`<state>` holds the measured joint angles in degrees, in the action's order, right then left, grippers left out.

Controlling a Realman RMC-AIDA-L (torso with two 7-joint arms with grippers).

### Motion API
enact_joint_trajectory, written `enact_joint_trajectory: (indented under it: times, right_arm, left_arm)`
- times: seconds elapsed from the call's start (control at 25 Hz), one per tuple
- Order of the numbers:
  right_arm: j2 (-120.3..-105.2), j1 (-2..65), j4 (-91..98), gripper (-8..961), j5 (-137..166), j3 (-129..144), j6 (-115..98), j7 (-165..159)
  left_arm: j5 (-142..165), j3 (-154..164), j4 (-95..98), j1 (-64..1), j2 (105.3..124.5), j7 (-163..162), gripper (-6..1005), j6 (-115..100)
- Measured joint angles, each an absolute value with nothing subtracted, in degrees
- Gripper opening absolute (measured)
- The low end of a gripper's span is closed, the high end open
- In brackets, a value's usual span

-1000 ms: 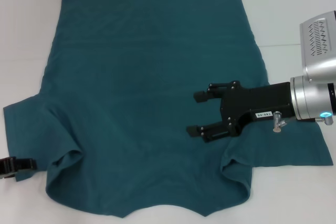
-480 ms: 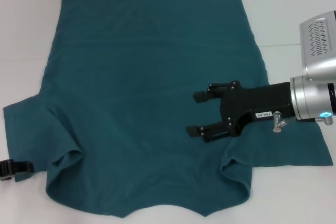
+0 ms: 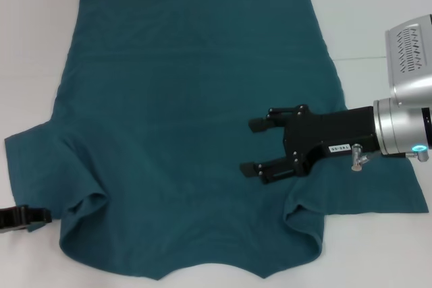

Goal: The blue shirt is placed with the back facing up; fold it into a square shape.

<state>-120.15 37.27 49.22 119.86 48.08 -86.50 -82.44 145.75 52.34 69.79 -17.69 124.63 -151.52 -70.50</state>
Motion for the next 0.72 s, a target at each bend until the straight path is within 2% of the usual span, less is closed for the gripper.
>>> enact_joint_trajectory:
  times: [0.04,0.12,0.36,0.6,0.72]
  right_arm:
    - [-120.15,37.2,49.2,916,119.8,48.1,-86.5,-82.4]
    - [-120.15,37.0,49.2,916,119.4,48.1,-86.5,-82.4]
    - [-120.08,36.7,48.5,915,119.0,48.1,-86.3,-82.1]
    - [-120.06,36.7,48.4,916,118.5,48.0,-86.2,-82.0]
    - [-120.01,36.7,48.4,916,117.7,48.0,-86.5,-82.0]
  left_arm:
    - [145.7,52.8,69.8,-17.7,124.63,-151.5,630,-70.4]
    - [145.7,53.5,69.8,-17.8,124.68,-151.3,567,-70.2]
    - [145.5,54.1,68.4,-19.2,124.66,-150.6,308,-69.2]
    - [144.9,54.4,65.4,-21.4,124.5,-149.5,105,-68.0]
    - [144.5,54.7,65.4,-21.7,124.5,-149.4,98,-67.4]
